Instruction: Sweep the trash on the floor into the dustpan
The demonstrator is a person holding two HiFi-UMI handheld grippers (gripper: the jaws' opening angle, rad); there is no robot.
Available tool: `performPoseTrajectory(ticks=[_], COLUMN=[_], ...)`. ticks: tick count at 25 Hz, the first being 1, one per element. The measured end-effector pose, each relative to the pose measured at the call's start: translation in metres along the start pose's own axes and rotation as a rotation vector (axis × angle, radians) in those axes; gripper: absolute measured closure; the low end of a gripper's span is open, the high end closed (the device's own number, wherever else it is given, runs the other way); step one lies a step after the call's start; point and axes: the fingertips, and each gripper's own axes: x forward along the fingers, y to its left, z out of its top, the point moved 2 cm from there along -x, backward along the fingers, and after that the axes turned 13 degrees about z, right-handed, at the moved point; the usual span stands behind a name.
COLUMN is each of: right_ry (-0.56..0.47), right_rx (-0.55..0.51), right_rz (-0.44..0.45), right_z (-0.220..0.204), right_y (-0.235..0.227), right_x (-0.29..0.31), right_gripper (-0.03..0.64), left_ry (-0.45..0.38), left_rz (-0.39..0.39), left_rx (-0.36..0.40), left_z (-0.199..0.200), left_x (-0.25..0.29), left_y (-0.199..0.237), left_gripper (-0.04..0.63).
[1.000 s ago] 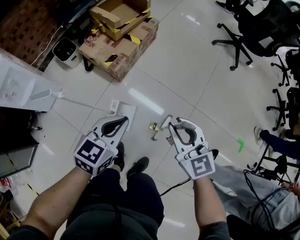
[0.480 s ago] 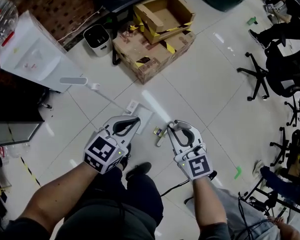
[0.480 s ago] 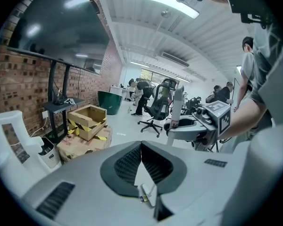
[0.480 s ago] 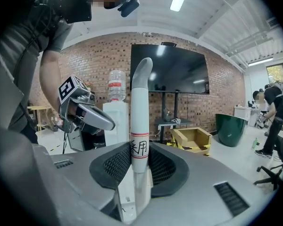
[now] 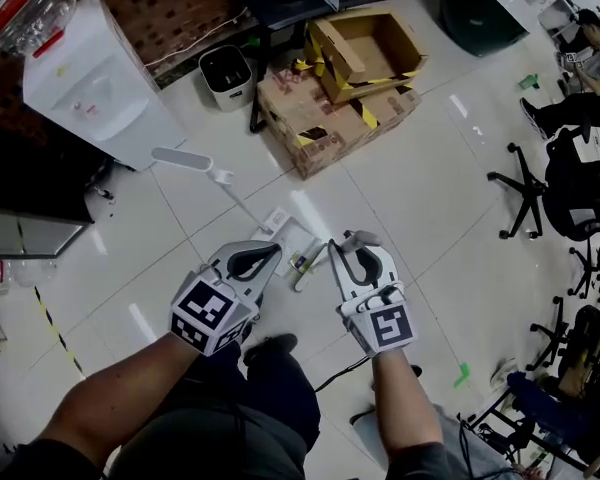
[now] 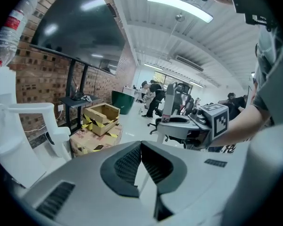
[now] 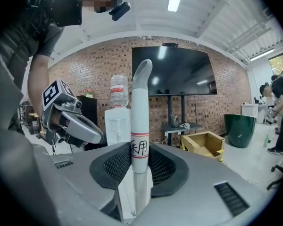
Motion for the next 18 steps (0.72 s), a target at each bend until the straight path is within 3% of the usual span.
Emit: performPoseTrajectory(ticks=[9, 18], right_ry=[-0.064, -0.117], right_rx=[0.015, 0.007], right_rz=[0.0, -0.088], right_z=[0.035, 0.071], right_y=[0.003, 0.007], right_x=[0.026, -0.029], right_gripper=[0.497, 0.497], left_ry=[-0.031, -0.069], left_rz=[0.058, 0.038], left_rx=[0.013, 0.018], left_z=[0.024, 0.04], left_x=[-0.026, -0.041], left_y=[0.02, 0.003], left_gripper=[0.578, 0.578])
